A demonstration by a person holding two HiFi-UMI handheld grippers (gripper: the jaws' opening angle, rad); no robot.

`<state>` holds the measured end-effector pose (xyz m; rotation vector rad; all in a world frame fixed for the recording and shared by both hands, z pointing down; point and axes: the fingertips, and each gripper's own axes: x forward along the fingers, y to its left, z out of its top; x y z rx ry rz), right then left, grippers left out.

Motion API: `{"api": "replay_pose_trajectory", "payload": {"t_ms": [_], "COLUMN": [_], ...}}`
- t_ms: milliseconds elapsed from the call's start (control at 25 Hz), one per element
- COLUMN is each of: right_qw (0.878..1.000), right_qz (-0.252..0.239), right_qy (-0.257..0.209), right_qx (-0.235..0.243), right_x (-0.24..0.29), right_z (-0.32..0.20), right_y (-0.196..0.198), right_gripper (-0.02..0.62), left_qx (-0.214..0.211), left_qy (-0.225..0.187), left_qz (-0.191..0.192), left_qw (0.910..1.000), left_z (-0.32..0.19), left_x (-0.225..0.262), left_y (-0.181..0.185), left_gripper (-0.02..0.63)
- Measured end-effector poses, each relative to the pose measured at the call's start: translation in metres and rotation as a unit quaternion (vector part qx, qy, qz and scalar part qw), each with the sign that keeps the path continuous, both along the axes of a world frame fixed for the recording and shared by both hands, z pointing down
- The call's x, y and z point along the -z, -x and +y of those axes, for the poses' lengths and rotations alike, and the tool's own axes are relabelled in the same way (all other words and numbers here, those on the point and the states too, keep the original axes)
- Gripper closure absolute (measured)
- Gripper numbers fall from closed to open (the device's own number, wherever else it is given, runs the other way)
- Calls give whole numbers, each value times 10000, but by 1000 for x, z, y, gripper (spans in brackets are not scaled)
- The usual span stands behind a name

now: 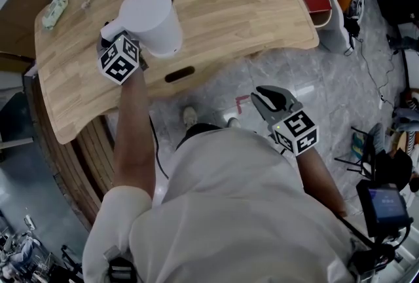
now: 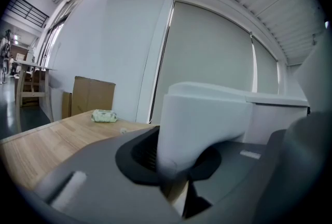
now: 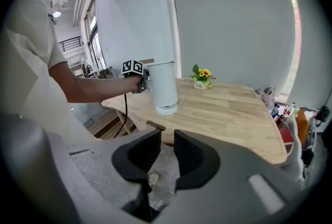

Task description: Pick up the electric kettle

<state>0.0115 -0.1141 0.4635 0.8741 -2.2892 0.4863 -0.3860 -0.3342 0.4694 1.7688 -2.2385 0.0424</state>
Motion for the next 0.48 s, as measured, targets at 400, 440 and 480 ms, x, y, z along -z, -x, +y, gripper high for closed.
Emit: {"api": "replay_pose_trajectory", "payload": {"t_ms": [400, 440, 480], "right_qw": [9990, 9987, 9985], "right_qz": [-237, -243, -247], "right_qy": [-140, -139, -127], "right_qx": [366, 416, 467], "right_x": [9, 10, 10], "right_z": [-3, -3, -2], "right_y": [2, 1, 1], "right_gripper": [529, 537, 546], "left_qx": [98, 108, 120], "left_qy": [-40, -39, -36], "left_qz": [-119, -133, -135], "left_qw": [9999, 9998, 9998], "left_z": [32, 37, 42], "left_x": [46, 50, 54], "left_y": [-1, -2, -4], "left_gripper": [529, 529, 529]}}
